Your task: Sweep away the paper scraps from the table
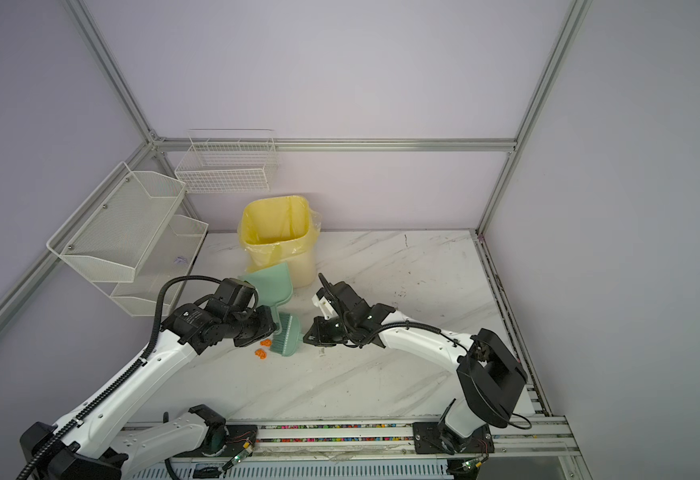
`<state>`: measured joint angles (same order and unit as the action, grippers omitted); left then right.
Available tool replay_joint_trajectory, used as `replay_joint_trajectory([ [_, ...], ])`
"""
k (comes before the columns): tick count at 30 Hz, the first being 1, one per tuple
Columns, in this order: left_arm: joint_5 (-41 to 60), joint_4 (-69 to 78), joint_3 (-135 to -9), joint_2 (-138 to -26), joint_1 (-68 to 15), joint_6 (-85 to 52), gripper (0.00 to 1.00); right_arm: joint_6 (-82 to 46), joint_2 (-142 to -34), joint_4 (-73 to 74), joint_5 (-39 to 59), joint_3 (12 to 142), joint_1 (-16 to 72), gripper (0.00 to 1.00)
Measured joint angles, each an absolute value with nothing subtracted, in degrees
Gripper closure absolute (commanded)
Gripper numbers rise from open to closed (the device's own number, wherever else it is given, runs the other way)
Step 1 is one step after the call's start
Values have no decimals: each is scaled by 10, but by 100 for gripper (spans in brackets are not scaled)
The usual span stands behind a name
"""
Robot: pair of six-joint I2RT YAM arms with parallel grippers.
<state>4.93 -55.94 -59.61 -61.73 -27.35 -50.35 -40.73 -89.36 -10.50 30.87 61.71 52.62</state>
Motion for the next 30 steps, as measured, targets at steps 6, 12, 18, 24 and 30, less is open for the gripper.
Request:
replay_joint_trajectory([
  [6,47,-573,-596,-614,-270,-500,100,-429,-925,-70,309,635,562,100],
  [12,46,-586,-596,-604,-269,-499,100,-451,-987,-35,310,664,583,100],
  [18,46,-591,-596,-600,-267,-497,100,-465,-1046,-24,322,684,585,100],
  [24,47,-593,-596,-599,-267,-497,100,-462,-1046,-27,334,673,546,100],
  [30,47,-591,-596,-605,-281,-498,100,-428,-976,-72,339,600,434,100],
])
